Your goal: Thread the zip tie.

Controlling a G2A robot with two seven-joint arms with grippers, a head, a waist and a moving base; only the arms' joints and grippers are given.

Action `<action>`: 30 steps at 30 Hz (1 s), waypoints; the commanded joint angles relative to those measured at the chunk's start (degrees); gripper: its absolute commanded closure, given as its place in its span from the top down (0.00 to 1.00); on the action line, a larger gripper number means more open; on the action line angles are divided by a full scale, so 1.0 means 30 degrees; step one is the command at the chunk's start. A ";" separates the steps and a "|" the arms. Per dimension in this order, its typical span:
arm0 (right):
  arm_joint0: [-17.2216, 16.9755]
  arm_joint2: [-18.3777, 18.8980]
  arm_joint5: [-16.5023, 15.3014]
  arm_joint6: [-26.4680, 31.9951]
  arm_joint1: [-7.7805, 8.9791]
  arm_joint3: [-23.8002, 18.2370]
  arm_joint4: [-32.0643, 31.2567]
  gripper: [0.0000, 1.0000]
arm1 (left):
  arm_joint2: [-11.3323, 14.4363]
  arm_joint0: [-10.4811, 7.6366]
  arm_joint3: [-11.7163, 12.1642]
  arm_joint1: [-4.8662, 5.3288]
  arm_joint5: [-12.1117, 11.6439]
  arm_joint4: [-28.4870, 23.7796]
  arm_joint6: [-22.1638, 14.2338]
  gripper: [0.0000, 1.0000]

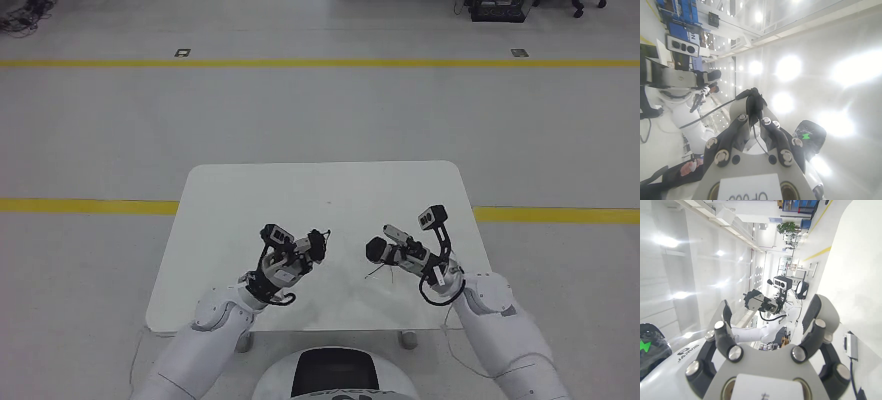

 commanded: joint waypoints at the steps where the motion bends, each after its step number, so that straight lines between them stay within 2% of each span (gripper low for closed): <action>1: -0.0552 0.0638 -0.0001 -0.0232 0.0000 -0.0838 -0.0459 1.00 | -0.0499 0.0559 -0.0663 -0.0001 -0.0001 0.0701 0.0283 0.00; 5: -0.1401 0.1523 -0.0001 -0.0216 -0.0097 -0.2142 -0.0968 1.00 | -0.1325 0.1572 -0.1675 -0.0052 -0.0001 0.1211 0.0420 0.00; 7: -0.1439 0.1574 -0.0001 -0.0199 -0.0104 -0.2160 -0.1004 1.00 | -0.1477 0.1742 -0.1785 -0.0066 -0.0001 0.1254 0.0380 0.00; 13: -0.1439 0.1574 -0.0001 -0.0199 -0.0104 -0.2160 -0.1004 1.00 | -0.1477 0.1742 -0.1785 -0.0066 -0.0001 0.1254 0.0380 0.00; 14: -0.1439 0.1574 -0.0001 -0.0199 -0.0104 -0.2160 -0.1004 1.00 | -0.1453 0.1724 -0.1783 -0.0071 0.0056 0.1245 0.0462 0.00; 15: -0.1439 0.1574 -0.0001 -0.0199 -0.0104 -0.2160 -0.1004 1.00 | -0.1255 0.1600 -0.1883 -0.0103 0.0450 0.0865 0.0608 0.00; 18: -0.1439 0.1574 -0.0001 -0.0199 -0.0104 -0.2160 -0.1004 1.00 | -0.1023 0.1418 -0.1920 -0.0146 0.1169 -0.0776 -0.0107 0.00; 22: -0.1439 0.1574 -0.0001 -0.0199 -0.0104 -0.2160 -0.1004 1.00 | -0.1202 0.1211 -0.1556 -0.0136 0.2010 -0.2808 -0.1413 0.00; 25: -0.1439 0.1574 -0.0001 -0.0199 -0.0104 -0.2160 -0.1004 1.00 | -0.1318 0.1070 -0.1128 -0.0118 0.2158 -0.3103 -0.1883 0.00; 30: -0.1439 0.1574 -0.0001 -0.0199 -0.0104 -0.2160 -0.1004 1.00 | -0.1318 0.1070 -0.1128 -0.0118 0.2158 -0.3103 -0.1883 0.00</action>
